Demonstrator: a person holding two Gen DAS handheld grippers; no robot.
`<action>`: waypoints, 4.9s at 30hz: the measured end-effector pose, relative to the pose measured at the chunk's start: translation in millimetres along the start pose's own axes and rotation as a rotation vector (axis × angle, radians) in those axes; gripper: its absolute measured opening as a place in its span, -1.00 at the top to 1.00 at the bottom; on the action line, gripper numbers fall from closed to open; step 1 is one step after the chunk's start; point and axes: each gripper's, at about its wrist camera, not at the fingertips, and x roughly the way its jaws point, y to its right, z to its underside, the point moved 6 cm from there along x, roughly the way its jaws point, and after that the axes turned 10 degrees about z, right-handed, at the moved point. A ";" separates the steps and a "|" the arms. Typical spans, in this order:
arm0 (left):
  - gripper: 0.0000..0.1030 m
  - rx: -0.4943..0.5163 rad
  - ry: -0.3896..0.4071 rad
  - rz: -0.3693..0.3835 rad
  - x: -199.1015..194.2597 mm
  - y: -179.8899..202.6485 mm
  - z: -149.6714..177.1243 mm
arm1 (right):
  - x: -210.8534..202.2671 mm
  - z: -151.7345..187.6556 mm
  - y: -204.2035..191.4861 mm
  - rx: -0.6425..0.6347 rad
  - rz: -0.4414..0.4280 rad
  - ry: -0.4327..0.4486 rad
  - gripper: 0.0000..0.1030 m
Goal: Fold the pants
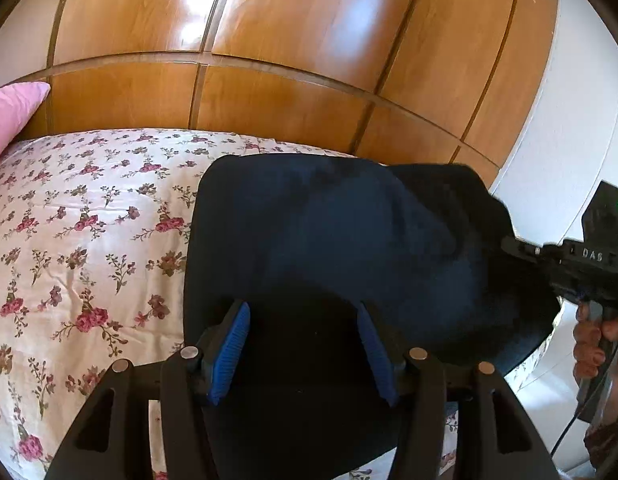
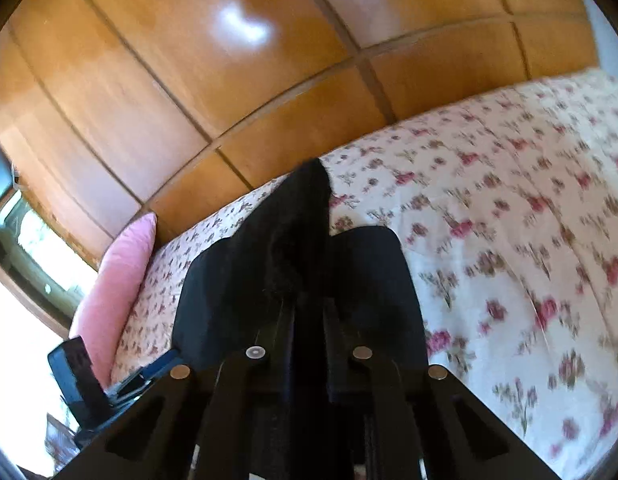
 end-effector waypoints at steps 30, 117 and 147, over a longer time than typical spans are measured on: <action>-0.15 -0.009 -0.104 -0.177 80.9 -31.6 -73.7 | 85.7 -50.5 30.7 -0.060 0.335 -0.009 1.00; -0.47 -0.152 0.024 0.019 -55.9 -29.1 2.6 | 13.3 45.3 8.8 -0.146 0.236 -0.045 -0.70; -0.49 -0.300 -0.237 0.363 23.8 -43.1 -2.7 | 68.0 11.4 24.2 0.041 -0.068 -0.234 -0.76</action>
